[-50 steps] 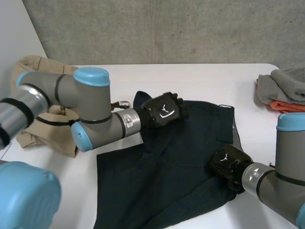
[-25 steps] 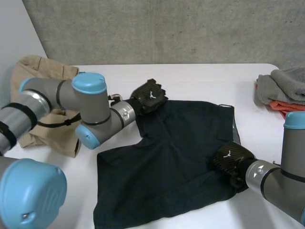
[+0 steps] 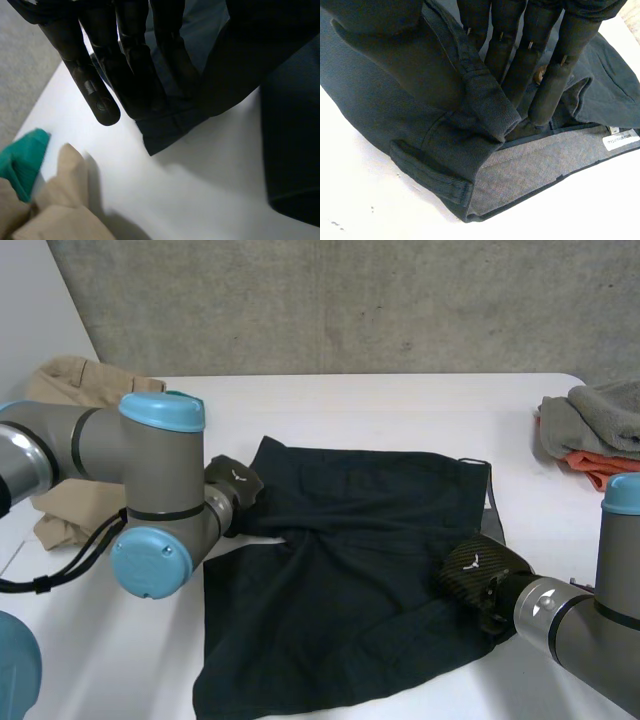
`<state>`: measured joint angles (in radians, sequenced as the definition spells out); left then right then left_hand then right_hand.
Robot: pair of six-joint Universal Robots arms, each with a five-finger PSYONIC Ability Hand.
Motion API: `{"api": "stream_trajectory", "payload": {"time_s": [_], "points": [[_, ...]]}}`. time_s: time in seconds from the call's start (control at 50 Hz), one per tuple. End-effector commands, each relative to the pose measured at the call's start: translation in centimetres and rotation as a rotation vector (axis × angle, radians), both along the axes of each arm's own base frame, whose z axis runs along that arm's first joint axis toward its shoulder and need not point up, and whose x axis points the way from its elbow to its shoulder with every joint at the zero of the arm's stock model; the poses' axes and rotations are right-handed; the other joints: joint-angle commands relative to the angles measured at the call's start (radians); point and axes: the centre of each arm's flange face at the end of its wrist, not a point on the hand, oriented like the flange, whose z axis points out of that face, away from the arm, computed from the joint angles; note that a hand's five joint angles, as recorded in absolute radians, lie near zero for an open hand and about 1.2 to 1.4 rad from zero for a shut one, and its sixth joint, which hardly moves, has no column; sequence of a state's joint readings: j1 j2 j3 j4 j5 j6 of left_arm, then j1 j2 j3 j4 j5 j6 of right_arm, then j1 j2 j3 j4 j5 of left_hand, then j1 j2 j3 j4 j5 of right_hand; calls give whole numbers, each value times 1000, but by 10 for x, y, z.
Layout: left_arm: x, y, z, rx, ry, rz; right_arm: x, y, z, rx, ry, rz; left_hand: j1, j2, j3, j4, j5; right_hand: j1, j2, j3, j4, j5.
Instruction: Fold the laundry.
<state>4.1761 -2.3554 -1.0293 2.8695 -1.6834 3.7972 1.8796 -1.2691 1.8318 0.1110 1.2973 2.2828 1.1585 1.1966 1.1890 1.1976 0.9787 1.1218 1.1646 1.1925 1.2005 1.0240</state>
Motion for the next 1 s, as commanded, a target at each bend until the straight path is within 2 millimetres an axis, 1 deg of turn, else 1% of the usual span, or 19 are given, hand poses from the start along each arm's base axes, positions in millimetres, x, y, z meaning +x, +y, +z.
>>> {"api": "stream_trajectory", "payload": {"time_s": [0.02, 0.12, 0.18, 0.2, 0.22, 0.26, 0.28, 0.38, 0.44, 0.46, 0.5, 0.58, 0.6, 0.66, 0.7, 0.76, 0.88, 0.92, 1.0], "points": [[10, -10, 4, -4, -30, 110, -1, -2, 3, -11, -9, -13, 238, 200, 207, 199, 243, 274, 232, 204, 196, 198], [18, -10, 13, -24, -56, 141, -3, -4, 4, -15, -13, -23, 238, 200, 207, 199, 243, 274, 232, 204, 196, 198], [21, -1, 21, -13, -50, 137, -3, -5, 4, -16, -14, -27, 218, 180, 187, 179, 223, 274, 232, 204, 196, 198], [21, 1, 24, -12, -45, 133, -3, -5, 4, -17, -15, -28, 52, 14, 21, 13, 57, 274, 232, 204, 196, 198], [21, 7, 30, -8, -28, 122, -3, -5, 4, -17, -18, -28, -528, -566, -559, -567, -523, 274, 232, 204, 196, 198], [22, 14, 35, -1, -6, 112, -3, -5, 5, -19, -23, -29, -894, -932, -924, -933, -888, 274, 232, 204, 196, 198], [24, 20, 41, 7, 21, 101, -2, -7, 5, -22, -31, -35, -936, -974, -966, -975, -931, 274, 232, 204, 196, 198], [32, 42, 60, 54, 145, 96, 2, -14, 9, -22, -112, -82, -942, -980, -973, -981, -937, 274, 232, 204, 196, 198], [40, 64, 68, 113, 230, 112, 3, -20, 12, -3, -180, -125, -922, -960, -952, -961, -916, 274, 232, 204, 196, 198], [45, 78, 70, 153, 263, 114, 4, -23, 13, 7, -207, -145, -855, -893, -885, -894, -849, 274, 232, 204, 196, 198], [50, 93, 70, 197, 285, 111, 4, -25, 12, 20, -229, -164, -775, -813, -806, -814, -770, 274, 232, 204, 196, 198], [61, 136, 61, 314, 314, 76, 1, -36, 11, 31, -279, -211, -620, -658, -650, -659, -614, 274, 232, 204, 196, 198], [64, 153, 54, 356, 311, 54, 0, -40, 11, 29, -307, -231, -581, -620, -612, -620, -576, 274, 232, 204, 196, 198], [69, 177, 39, 408, 295, 14, -1, -47, 12, 27, -352, -271, -578, -616, -609, -617, -573, 274, 232, 204, 196, 198], [72, 185, 28, 423, 281, 6, -2, -53, 11, 35, -400, -309, -578, -616, -609, -617, -573, 274, 232, 204, 196, 198], [73, 186, 17, 421, 267, 16, -2, -55, 11, 32, -425, -332, -604, -643, -635, -643, -599, 274, 232, 204, 196, 198], [69, 164, 1, 330, 251, 90, -2, -53, 13, 27, -423, -333, -657, -695, -688, -696, -652, 274, 232, 204, 196, 198], [65, 157, -3, 285, 250, 97, -2, -52, 13, 30, -422, -333, -637, -675, -667, -676, -632, 274, 232, 204, 196, 198], [57, 148, -13, 218, 243, 76, -4, -51, 17, 15, -423, -328, -458, -496, -489, -497, -453, 274, 232, 204, 196, 198]]}}
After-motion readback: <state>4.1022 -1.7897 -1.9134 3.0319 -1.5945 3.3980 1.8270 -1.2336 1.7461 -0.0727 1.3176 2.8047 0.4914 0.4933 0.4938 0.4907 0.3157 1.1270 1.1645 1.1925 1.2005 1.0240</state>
